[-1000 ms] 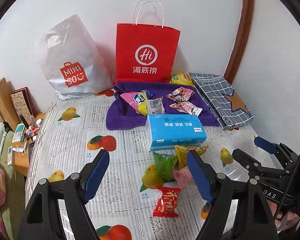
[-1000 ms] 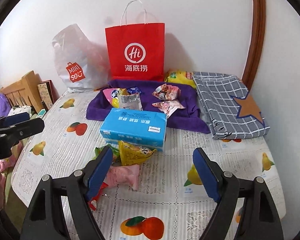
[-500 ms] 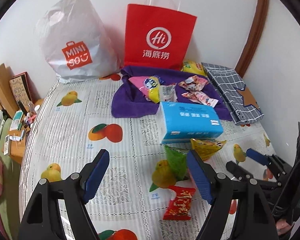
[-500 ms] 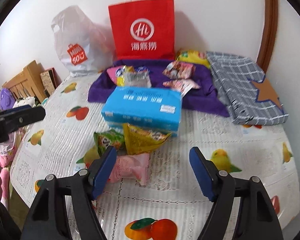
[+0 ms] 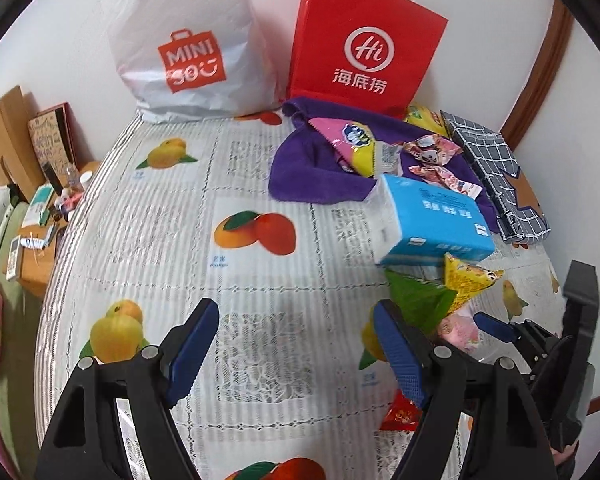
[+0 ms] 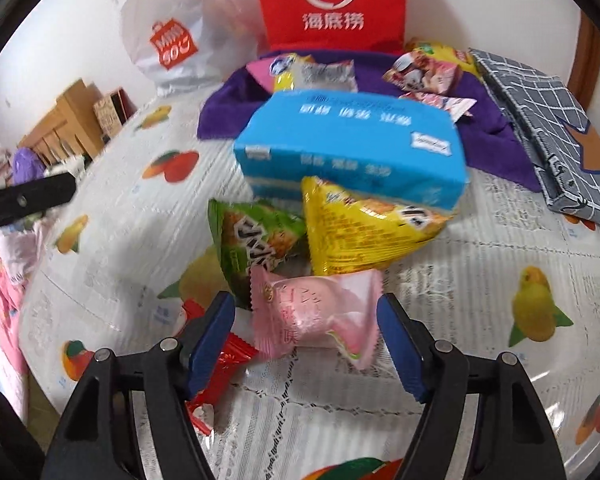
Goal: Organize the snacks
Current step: 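Grasp the pink peach candy packet with the right gripper, then lift the pink peach candy with the right gripper while the left gripper grasps the red snack packet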
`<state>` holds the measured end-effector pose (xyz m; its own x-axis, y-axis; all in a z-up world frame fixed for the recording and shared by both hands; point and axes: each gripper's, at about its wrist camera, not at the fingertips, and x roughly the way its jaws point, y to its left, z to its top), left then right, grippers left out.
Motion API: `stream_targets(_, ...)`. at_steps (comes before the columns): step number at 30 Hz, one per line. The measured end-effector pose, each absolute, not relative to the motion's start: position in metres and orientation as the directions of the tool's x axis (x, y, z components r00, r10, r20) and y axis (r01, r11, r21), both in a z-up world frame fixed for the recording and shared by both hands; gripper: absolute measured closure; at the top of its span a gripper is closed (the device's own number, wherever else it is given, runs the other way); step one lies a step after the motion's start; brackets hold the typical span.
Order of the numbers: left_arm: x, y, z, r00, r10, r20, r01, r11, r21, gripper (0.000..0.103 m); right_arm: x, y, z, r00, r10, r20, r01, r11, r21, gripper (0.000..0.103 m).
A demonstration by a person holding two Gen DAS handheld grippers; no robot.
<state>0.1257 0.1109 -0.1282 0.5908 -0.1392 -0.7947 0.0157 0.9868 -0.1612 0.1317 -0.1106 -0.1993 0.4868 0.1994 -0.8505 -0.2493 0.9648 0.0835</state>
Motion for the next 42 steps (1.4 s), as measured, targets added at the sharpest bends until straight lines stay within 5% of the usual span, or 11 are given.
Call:
stream_targets(4, 0.127, 0.117, -0.135, 0.577, -0.154, -0.802, 0.012, 0.984, -0.18, 0.025, 0.135, -0.107, -0.216, 0.47, 0.158, -0.869, -0.239, 0.97, 0.047, 0.031)
stream_targets(11, 0.125, 0.115, -0.141, 0.563, -0.179, -0.807, 0.026, 0.98, -0.199, 0.025, 0.134, -0.121, -0.21, 0.497, 0.156, -0.854, -0.216, 0.975, 0.053, 0.049)
stream_targets(42, 0.095, -0.005, -0.195, 0.397, -0.248, -0.883, 0.221, 0.96, -0.17, 0.031, 0.092, -0.229, -0.199, 0.57, 0.072, -0.818, -0.06, 0.997, 0.046, 0.049)
